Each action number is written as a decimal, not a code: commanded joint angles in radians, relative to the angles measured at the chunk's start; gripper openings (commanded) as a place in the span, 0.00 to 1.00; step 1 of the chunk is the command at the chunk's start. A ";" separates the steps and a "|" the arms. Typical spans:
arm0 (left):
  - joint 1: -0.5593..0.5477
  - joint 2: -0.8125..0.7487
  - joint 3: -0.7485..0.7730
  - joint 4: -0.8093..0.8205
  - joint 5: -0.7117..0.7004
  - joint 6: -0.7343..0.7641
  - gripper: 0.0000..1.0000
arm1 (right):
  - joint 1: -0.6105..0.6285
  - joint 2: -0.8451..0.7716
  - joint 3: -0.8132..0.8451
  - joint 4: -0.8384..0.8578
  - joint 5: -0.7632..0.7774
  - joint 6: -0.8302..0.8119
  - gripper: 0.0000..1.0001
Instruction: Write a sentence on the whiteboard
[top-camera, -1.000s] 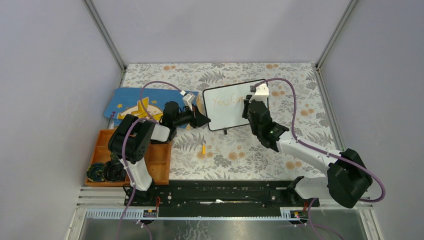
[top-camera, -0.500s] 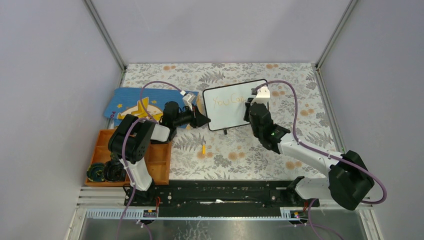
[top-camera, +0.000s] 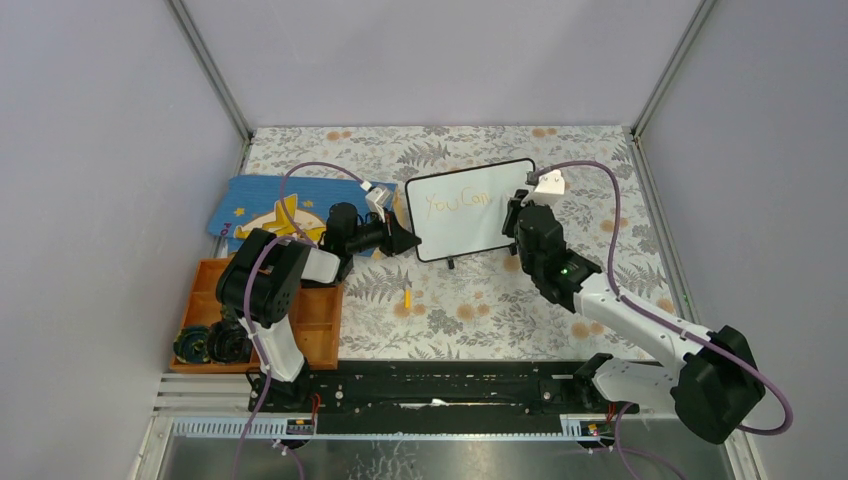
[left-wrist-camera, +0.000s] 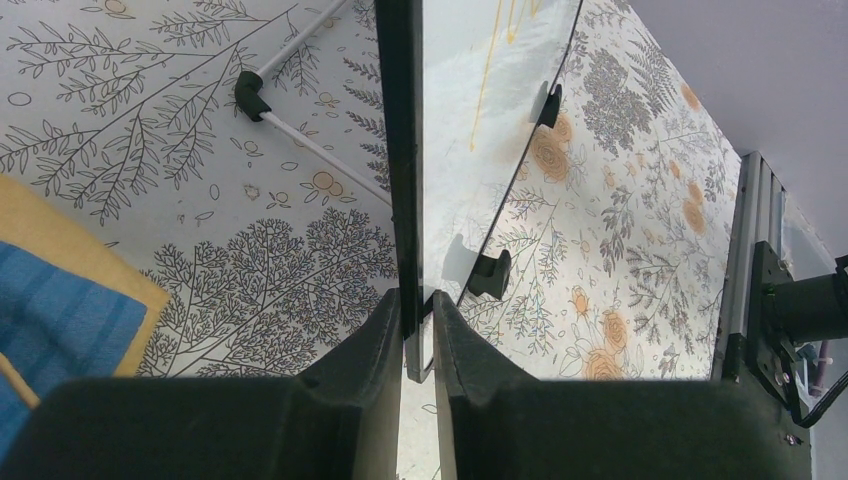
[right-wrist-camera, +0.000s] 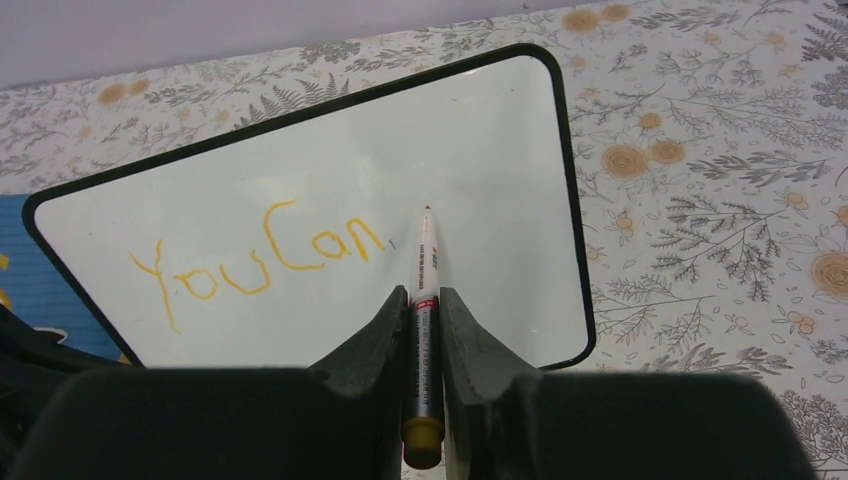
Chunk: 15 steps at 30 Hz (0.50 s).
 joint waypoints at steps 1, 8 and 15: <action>-0.005 -0.018 0.006 -0.030 -0.035 0.043 0.21 | -0.039 -0.011 0.036 0.029 -0.018 0.039 0.00; -0.007 -0.014 0.008 -0.030 -0.034 0.041 0.21 | -0.065 0.002 0.065 0.082 -0.064 0.050 0.00; -0.005 -0.018 0.008 -0.034 -0.036 0.046 0.21 | -0.081 0.034 0.082 0.085 -0.083 0.060 0.00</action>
